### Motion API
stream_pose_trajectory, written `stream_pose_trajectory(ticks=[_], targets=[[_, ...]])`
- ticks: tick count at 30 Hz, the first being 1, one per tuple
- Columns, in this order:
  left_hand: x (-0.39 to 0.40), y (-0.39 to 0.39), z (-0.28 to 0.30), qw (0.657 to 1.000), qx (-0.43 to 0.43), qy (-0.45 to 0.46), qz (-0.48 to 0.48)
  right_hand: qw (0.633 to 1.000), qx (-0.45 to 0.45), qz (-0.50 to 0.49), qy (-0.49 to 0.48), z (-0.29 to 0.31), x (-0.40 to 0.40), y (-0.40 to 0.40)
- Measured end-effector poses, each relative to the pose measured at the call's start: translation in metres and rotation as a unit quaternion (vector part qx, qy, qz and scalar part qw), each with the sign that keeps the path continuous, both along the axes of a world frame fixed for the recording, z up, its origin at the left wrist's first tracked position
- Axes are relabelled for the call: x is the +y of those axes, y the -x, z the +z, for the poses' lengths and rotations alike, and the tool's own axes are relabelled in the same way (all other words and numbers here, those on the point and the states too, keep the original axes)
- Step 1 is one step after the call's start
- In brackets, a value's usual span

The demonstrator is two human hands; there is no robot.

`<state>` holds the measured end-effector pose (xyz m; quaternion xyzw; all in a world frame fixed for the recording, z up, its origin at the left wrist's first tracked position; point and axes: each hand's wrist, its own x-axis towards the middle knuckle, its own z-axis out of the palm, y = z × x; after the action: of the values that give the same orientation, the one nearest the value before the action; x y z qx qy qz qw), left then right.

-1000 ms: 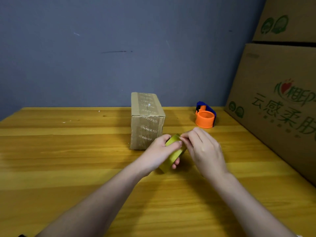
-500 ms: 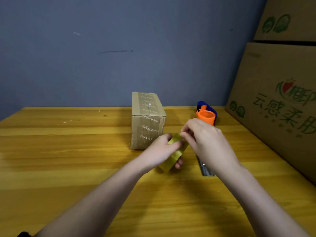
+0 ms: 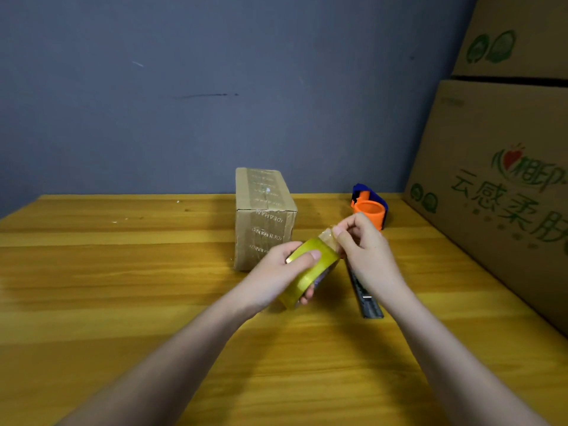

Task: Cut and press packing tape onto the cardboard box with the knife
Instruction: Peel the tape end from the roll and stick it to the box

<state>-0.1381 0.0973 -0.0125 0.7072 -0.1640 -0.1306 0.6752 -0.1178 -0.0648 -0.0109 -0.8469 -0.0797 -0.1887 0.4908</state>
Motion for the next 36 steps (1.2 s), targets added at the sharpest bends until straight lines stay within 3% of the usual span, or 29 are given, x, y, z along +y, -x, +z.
stream_pose_trajectory(ticks=[4, 7, 13, 19, 29, 33, 36], targets=[[-0.004, 0.003, 0.003, 1.000, -0.009, -0.022, 0.012, 0.959, -0.128, -0.088, 0.238, -0.002, 0.004, 0.012], [-0.004, 0.001, 0.004, 0.997, -0.030, -0.065, 0.020, 0.928, -0.182, -0.090, 0.311, -0.002, 0.005, 0.015], [-0.003, -0.002, -0.001, 0.966, -0.134, -0.216, 0.045, 0.957, -0.154, -0.098, 0.225, 0.001, 0.007, 0.015], [-0.007, 0.004, 0.007, 0.994, -0.033, -0.095, 0.043, 0.928, -0.222, -0.085, 0.285, 0.005, 0.010, 0.023], [-0.007, 0.002, 0.014, 0.992, -0.019, -0.108, 0.058, 0.866, -0.371, -0.068, 0.328, 0.016, 0.008, 0.033], [-0.004, 0.002, 0.013, 0.992, 0.030, -0.117, 0.040, 0.838, -0.413, -0.069, 0.350, 0.017, 0.007, 0.035], [-0.001, 0.001, 0.013, 0.991, 0.055, -0.121, 0.031, 0.853, -0.383, -0.067, 0.349, 0.021, 0.007, 0.036]])
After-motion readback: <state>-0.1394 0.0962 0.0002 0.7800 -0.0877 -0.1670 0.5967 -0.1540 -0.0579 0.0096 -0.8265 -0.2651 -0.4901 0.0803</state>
